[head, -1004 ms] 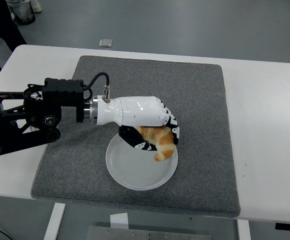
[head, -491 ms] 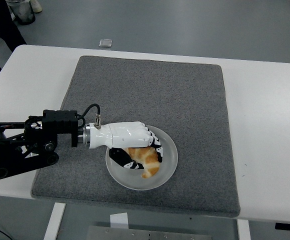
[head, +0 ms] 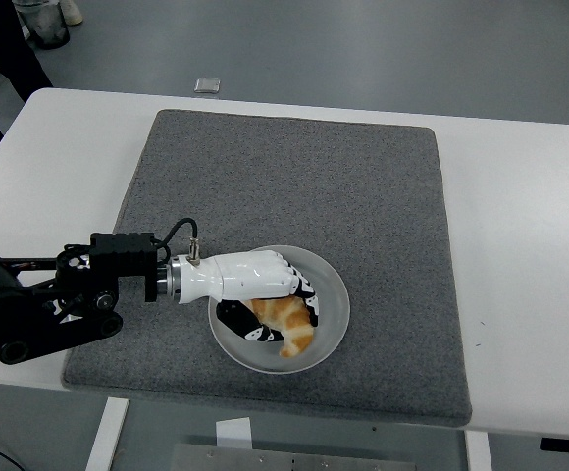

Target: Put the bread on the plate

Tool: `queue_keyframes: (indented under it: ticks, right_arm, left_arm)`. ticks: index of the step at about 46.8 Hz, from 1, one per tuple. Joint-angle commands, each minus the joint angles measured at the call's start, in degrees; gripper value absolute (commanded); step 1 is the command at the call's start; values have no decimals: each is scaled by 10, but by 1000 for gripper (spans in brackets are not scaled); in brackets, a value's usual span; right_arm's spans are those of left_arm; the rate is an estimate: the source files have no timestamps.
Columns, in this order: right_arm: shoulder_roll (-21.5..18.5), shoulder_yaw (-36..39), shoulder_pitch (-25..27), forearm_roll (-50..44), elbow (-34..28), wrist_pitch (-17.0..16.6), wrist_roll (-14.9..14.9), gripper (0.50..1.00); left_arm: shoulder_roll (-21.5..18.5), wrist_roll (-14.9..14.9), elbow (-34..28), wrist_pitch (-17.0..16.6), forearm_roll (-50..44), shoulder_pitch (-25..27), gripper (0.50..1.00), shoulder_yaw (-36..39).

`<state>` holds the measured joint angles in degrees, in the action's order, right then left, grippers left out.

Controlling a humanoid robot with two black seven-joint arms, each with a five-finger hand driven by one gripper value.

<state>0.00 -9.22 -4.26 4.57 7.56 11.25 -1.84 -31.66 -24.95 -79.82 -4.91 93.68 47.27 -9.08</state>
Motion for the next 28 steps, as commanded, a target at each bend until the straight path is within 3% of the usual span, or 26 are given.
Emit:
queue_keyframes:
  ticks: [1,3,7,16,23,28]
  right_arm:
    - [0,1,0,0,0,0,0,952]
    - [0,1,0,0,0,0,0,952]
    - [0,1,0,0,0,0,0,952]
    - [0,1,0,0,0,0,0,952]
    - [0,1,0,0,0,0,0,952]
    - [0,0,0,0,0,0,0,952]
  left_arm:
    - [1,1,0,-4,-1,-1,500,-1]
    - [2,1,0,-8,-2,-1,516,-1]
    - [2,1,2,-19,-3,-4,653,-2]
    - [2,1,5,-27,-29,-10,831,-2]
    - [1,1,5,-27,-43,-13,876,-2]
    - [0,1,5,-27,-44,-13,881,-2]
